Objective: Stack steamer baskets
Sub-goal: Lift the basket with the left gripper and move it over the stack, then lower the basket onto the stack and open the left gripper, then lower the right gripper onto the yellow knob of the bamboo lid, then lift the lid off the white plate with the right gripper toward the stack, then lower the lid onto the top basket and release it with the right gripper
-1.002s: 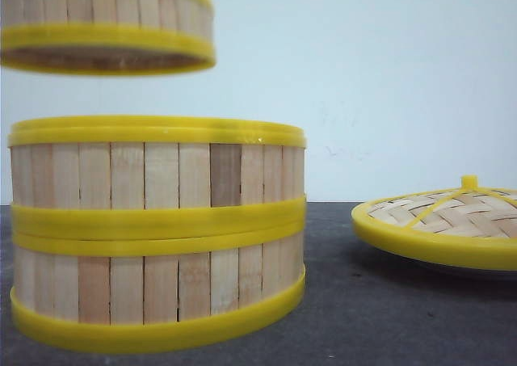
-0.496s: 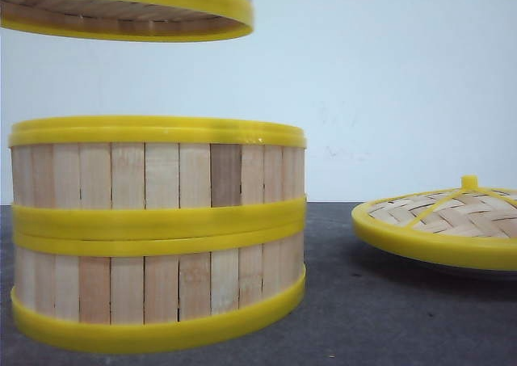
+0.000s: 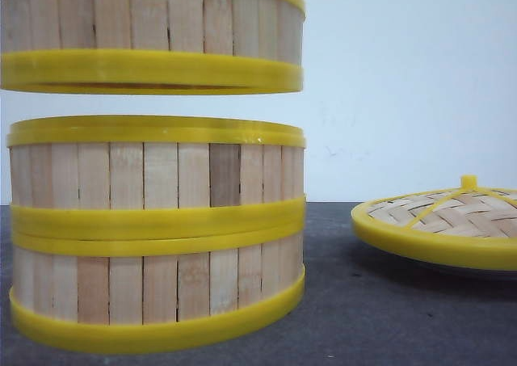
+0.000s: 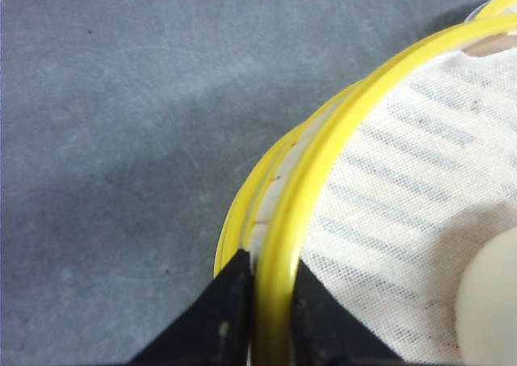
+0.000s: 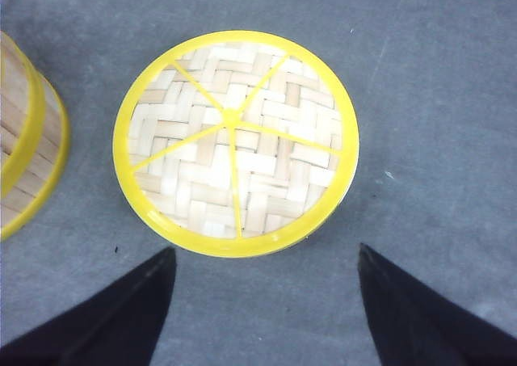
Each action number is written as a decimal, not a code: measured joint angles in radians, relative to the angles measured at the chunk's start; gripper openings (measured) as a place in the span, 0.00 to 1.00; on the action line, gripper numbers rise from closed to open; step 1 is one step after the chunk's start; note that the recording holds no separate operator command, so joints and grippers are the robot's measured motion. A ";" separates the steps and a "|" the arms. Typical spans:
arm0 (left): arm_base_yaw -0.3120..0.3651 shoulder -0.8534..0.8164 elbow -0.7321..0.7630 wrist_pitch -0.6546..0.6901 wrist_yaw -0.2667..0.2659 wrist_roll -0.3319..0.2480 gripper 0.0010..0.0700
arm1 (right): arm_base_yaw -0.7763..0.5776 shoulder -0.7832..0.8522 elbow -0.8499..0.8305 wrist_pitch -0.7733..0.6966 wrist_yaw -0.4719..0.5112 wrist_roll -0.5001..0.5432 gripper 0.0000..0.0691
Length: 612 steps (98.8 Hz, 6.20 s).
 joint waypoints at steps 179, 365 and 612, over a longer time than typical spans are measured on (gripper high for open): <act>0.047 -0.090 0.000 -0.013 -0.028 -0.019 0.38 | -0.002 0.322 0.000 0.160 -0.087 -0.034 0.64; 0.180 -0.262 0.000 -0.188 -0.211 -0.012 0.38 | -0.040 0.792 0.026 0.402 -0.079 -0.105 0.08; 0.180 -0.262 0.000 -0.181 -0.212 -0.011 0.38 | 0.518 1.125 0.937 0.006 -0.286 -0.174 0.08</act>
